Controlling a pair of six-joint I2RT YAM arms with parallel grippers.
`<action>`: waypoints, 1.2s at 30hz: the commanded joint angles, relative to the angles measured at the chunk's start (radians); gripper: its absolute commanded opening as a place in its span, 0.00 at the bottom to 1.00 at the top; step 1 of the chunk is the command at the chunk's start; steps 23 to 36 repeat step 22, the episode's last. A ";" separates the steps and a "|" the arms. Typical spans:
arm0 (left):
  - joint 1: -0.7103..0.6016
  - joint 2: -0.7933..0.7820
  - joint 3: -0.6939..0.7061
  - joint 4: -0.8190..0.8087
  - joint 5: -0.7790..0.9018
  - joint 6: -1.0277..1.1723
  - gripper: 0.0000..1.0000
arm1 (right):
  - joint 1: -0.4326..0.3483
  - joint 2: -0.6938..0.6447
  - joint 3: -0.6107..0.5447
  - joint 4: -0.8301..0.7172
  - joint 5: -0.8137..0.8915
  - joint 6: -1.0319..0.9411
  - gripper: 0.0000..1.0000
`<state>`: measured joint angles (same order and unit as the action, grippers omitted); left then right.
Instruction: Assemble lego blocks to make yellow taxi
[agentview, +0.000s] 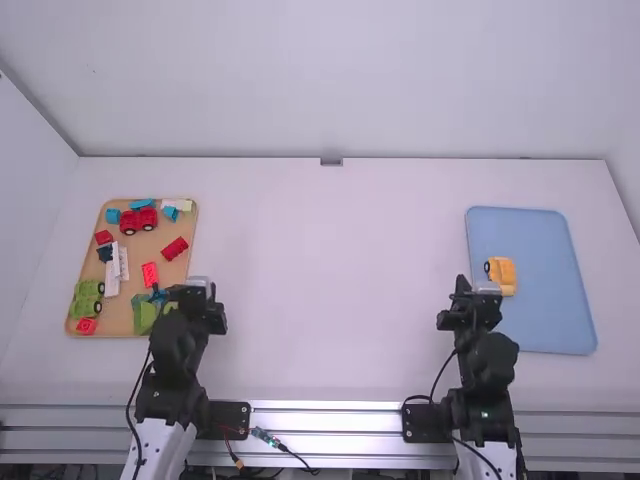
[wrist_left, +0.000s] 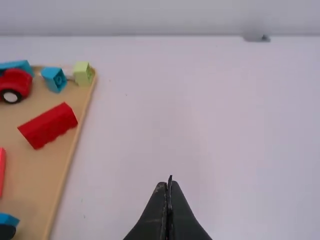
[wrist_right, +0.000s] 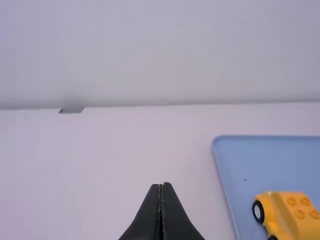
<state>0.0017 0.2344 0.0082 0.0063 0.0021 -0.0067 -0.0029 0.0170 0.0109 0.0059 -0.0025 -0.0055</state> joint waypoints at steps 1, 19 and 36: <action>-0.002 -0.040 -0.008 -0.006 -0.002 0.007 0.00 | 0.003 -0.017 -0.011 -0.006 0.002 0.006 0.00; -0.002 -0.234 -0.008 -0.006 -0.002 0.007 0.00 | 0.003 -0.017 -0.011 -0.006 0.002 0.006 0.00; -0.002 -0.234 -0.008 -0.006 -0.002 0.007 0.00 | 0.003 -0.017 -0.011 -0.006 0.002 0.006 0.00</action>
